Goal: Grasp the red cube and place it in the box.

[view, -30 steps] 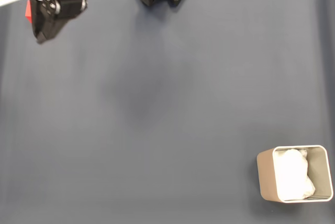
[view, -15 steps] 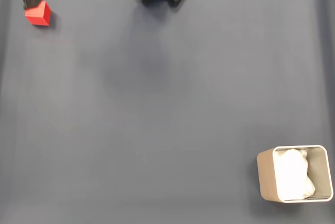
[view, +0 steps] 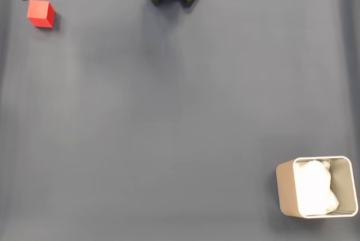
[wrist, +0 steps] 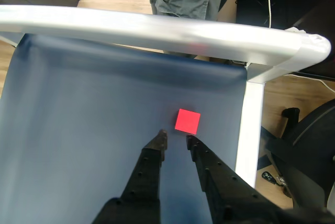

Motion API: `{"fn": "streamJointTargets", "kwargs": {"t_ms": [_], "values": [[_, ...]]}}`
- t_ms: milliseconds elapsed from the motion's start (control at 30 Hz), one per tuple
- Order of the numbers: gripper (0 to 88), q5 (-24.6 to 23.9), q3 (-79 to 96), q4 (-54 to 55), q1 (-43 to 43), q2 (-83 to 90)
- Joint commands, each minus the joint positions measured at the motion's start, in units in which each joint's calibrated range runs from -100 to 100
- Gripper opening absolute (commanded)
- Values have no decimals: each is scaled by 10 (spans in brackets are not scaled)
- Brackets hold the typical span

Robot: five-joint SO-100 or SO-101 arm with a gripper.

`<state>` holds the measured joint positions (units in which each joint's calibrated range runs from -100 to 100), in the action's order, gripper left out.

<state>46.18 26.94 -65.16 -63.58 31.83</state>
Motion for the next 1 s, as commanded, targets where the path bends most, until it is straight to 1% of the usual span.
{"fn": "streamJointTargets", "kwargs": {"t_ms": [0,500,833,967], "values": [[165,7,-1,13,-19,-4],[357,15,48,46,-45,-19],[441,19,100,112,-65,-31],[468,19,108,123,-69,-42]]}}
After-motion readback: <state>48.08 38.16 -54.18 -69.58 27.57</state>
